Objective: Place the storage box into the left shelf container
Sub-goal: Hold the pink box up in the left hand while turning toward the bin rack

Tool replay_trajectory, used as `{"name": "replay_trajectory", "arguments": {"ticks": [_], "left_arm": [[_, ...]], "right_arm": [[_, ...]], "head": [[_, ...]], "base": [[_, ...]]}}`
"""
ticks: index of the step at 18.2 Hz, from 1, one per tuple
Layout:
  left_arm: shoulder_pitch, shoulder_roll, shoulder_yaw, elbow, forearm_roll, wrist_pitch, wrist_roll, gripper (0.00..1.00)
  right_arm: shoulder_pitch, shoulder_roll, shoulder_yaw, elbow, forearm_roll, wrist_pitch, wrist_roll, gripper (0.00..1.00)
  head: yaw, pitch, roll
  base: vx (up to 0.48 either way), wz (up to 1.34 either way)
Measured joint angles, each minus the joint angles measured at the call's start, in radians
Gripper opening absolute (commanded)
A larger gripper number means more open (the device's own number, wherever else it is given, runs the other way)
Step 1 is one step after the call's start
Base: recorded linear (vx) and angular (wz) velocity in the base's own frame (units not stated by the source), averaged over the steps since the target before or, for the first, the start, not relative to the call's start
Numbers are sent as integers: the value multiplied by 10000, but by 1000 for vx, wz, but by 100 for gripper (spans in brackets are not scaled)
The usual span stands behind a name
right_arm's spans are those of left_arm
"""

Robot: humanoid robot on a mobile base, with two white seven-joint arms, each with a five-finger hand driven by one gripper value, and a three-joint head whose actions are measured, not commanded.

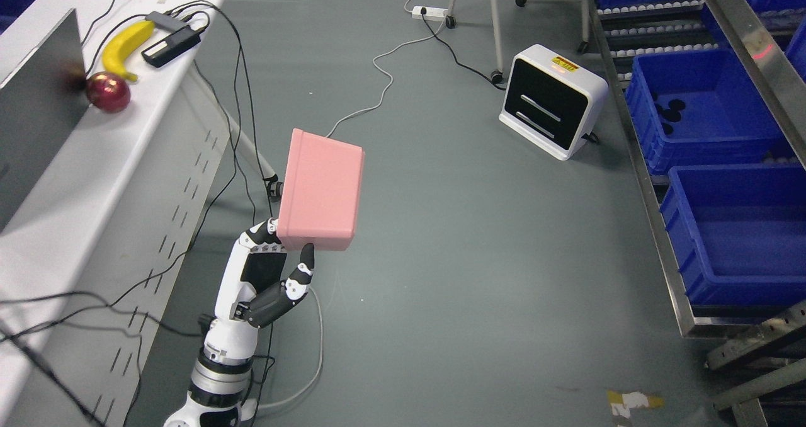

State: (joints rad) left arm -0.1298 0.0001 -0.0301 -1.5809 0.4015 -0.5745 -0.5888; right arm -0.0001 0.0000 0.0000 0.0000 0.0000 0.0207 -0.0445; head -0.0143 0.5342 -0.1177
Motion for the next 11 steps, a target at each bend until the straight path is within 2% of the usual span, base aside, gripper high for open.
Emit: {"name": "replay_trajectory", "arguments": {"ticks": [4, 8, 11], "left_arm": [[286, 0, -204, 10, -7, -8, -185, 3], [702, 0, -481, 12, -21, -24, -342, 3], [1201, 0, -775, 11, -58, -47, -961, 3]], "right_arm": [[0, 0, 0, 0, 0, 2, -26, 100], [1, 0, 0, 0, 0, 3, 5, 100], [2, 0, 0, 0, 0, 3, 8, 100]], "head": [[0, 0, 0], [0, 0, 0], [0, 0, 0]], "base": [[380, -646], [285, -1089], [199, -1228]]}}
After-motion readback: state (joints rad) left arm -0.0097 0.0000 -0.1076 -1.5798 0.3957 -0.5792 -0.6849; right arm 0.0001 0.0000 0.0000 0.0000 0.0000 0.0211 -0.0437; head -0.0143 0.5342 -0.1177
